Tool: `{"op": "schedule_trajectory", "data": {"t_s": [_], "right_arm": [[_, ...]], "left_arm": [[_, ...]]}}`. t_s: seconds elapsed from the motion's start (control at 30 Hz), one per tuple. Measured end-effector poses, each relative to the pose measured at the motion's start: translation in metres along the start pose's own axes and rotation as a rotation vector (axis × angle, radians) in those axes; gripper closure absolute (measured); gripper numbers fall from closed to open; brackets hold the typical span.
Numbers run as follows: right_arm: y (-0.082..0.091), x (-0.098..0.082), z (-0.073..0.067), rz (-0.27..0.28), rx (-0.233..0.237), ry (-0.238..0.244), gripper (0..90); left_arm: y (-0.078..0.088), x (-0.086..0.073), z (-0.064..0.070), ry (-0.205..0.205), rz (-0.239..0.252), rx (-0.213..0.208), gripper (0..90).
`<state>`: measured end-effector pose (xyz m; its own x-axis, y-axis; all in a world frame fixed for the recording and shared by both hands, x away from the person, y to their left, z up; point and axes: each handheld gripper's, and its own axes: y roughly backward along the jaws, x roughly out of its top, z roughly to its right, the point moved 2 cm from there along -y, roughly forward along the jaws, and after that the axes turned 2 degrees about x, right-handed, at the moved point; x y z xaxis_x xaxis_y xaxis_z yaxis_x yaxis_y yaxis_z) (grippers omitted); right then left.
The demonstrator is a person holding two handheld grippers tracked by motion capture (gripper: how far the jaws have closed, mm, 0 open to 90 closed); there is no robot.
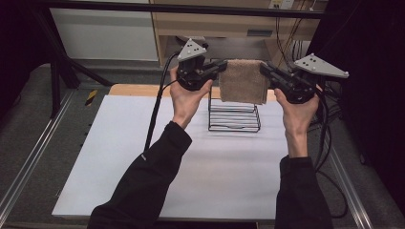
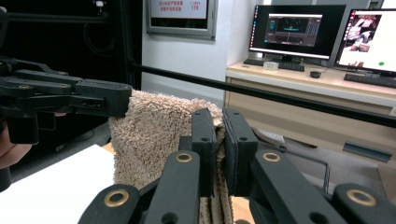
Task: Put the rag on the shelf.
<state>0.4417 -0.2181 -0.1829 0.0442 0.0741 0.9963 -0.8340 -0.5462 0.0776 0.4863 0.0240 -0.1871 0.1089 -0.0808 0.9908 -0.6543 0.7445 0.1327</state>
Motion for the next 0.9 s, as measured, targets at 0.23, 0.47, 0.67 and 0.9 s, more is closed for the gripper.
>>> {"op": "schedule_trajectory", "data": {"t_s": [0.23,0.47,0.67,0.9], "right_arm": [[-0.009,0.008,0.007,0.011,-0.004,-0.004,84.5],[-0.018,0.016,0.014,0.021,-0.008,0.006,84.4],[-0.026,0.019,0.023,0.026,-0.018,0.001,84.4],[-0.035,0.021,0.029,0.032,-0.025,0.007,84.4]], "left_arm": [[-0.006,0.01,-0.006,-0.004,0.011,0.02,85.7],[-0.014,0.018,-0.012,-0.009,0.022,0.031,85.6],[-0.021,0.024,-0.016,-0.004,0.018,0.04,85.6],[-0.029,0.028,-0.025,0.014,0.037,0.047,85.6]]}}
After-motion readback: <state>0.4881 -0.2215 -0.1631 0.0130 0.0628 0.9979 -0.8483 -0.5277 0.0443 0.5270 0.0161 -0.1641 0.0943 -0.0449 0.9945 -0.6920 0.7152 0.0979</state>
